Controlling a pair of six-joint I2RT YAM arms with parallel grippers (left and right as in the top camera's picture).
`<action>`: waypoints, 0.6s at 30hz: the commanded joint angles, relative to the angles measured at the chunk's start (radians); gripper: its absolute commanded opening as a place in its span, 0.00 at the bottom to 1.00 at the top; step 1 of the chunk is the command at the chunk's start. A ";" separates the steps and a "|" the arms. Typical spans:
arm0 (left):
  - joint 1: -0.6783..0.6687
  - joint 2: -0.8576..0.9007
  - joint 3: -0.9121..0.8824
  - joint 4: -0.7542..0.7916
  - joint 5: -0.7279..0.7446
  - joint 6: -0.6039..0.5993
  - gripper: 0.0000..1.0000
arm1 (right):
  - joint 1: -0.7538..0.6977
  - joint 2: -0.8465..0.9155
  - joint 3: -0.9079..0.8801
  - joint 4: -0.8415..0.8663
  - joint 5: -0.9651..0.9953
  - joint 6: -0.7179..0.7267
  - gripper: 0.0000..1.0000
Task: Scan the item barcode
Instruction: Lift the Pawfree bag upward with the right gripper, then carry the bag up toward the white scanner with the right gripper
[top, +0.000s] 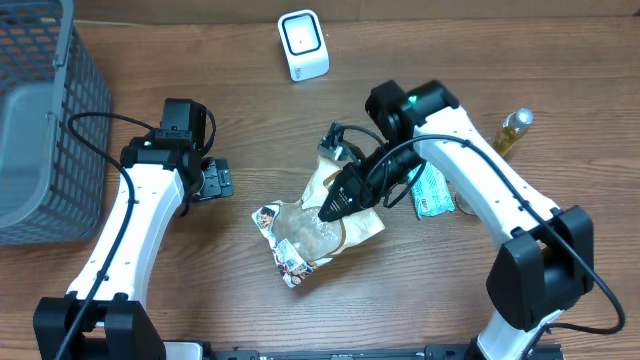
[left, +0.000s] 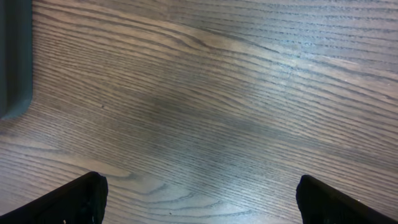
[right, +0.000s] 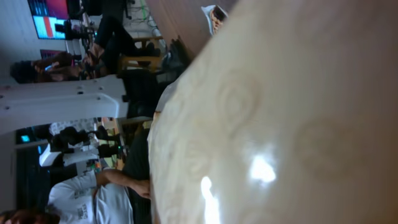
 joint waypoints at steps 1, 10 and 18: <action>0.003 0.006 0.006 -0.003 -0.014 -0.014 1.00 | -0.003 -0.018 0.068 -0.061 -0.013 -0.079 0.04; 0.003 0.006 0.006 -0.003 -0.014 -0.014 0.99 | -0.003 -0.061 0.061 -0.133 -0.031 -0.158 0.04; 0.003 0.006 0.006 -0.003 -0.014 -0.014 1.00 | -0.003 -0.081 0.061 -0.132 -0.015 -0.190 0.04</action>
